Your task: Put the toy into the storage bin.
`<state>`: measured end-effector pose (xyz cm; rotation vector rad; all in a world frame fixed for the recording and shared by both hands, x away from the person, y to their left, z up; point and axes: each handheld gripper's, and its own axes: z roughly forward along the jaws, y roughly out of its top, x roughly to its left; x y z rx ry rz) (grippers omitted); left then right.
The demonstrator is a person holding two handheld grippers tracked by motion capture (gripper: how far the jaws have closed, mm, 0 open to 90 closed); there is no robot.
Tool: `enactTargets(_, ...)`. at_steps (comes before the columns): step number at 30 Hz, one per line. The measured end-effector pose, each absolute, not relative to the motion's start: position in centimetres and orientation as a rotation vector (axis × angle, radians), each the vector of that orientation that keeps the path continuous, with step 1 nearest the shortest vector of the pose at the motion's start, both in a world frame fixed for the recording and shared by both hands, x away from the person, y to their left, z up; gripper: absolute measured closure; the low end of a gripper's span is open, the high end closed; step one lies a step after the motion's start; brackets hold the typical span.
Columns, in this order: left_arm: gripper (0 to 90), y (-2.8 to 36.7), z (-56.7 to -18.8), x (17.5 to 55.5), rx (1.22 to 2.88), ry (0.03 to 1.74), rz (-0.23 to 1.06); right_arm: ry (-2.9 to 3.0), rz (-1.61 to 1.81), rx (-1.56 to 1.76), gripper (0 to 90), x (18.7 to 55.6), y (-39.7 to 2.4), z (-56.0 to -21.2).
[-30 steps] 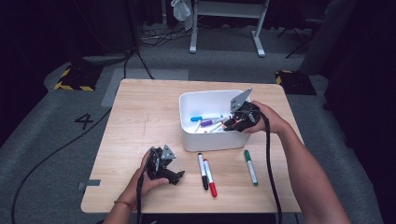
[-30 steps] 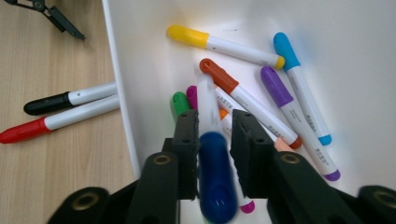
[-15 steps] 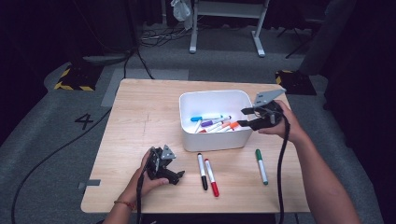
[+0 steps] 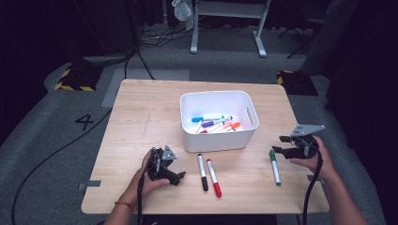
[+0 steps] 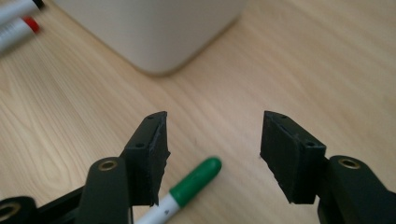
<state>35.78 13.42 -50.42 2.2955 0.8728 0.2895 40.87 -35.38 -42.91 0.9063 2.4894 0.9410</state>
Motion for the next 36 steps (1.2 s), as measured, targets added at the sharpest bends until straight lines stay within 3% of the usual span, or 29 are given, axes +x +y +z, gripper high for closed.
enactTargets(12, 0.0, 13.4, -50.4, 35.8, 2.296, 0.873, 0.290, 2.476, 0.875, 1.106, 43.9, 38.9, -37.4, -47.9)
enactTargets(23, 0.0, 13.4, -50.4, 35.8, 2.297, 0.874, 0.289, 2.457, 0.921, 1.099, 73.9, 38.3, -37.8, -48.7)
enactTargets(36, 0.0, 13.4, -50.4, 35.8, 2.297, 0.872, 0.289, 2.440, 1.066, 1.034, 75.0, 38.5, -37.5, -47.6)
